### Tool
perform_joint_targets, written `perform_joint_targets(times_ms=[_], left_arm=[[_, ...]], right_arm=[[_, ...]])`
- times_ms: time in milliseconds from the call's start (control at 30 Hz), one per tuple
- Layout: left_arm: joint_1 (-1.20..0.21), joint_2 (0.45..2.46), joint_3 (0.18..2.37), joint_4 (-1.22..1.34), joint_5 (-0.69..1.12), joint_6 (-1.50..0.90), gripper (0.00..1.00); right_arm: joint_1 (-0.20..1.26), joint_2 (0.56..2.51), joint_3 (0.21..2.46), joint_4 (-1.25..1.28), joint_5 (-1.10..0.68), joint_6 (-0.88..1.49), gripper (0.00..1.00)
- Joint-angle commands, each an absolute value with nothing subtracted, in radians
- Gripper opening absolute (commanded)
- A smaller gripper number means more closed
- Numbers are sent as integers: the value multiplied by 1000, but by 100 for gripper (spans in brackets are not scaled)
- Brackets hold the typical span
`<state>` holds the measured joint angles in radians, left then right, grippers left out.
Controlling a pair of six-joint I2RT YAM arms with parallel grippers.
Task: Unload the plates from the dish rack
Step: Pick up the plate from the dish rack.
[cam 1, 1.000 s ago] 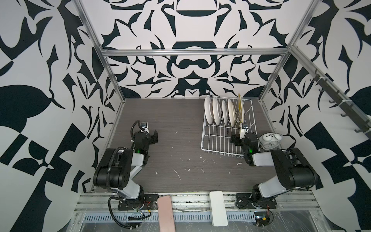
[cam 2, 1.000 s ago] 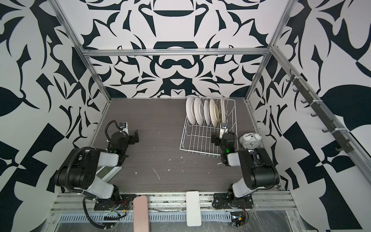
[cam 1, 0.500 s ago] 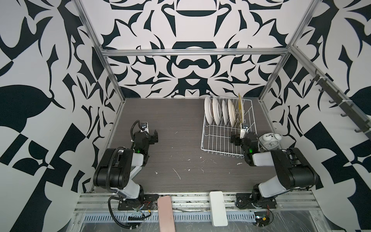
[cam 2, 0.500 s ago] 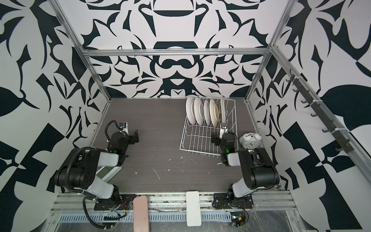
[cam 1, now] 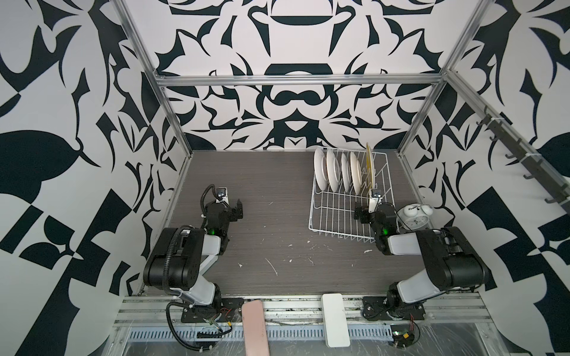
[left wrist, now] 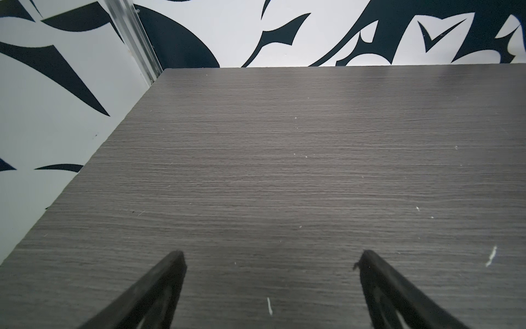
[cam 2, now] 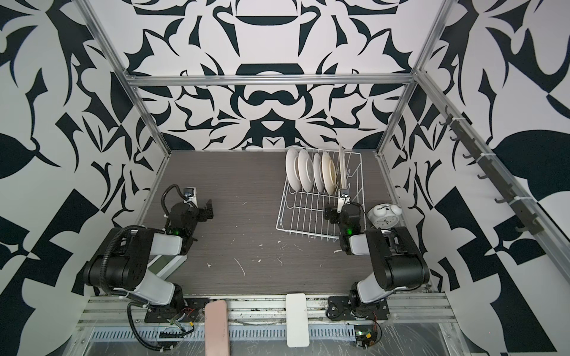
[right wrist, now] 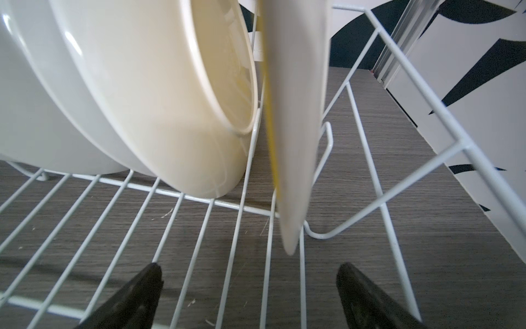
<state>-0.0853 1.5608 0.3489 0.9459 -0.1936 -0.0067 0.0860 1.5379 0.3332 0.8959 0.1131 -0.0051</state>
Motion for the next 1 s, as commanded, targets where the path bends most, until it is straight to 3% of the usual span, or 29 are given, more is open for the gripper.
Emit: perform_joint_targets(times_ms=[0, 333, 533, 967], left_arm=[[-81, 1566, 360, 952, -183, -2, 99], [-81, 1565, 358, 955, -178, 3, 99], [-105, 1539, 348, 960, -185, 34, 99], [-206, 1443, 440, 735, -391, 85, 99]], right_arm=[[81, 1555, 354, 916, 120, -11, 100], [81, 1545, 350, 922, 126, -8, 100], [81, 1411, 397, 727, 99, -12, 99], [202, 1309, 463, 579, 221, -103, 96]])
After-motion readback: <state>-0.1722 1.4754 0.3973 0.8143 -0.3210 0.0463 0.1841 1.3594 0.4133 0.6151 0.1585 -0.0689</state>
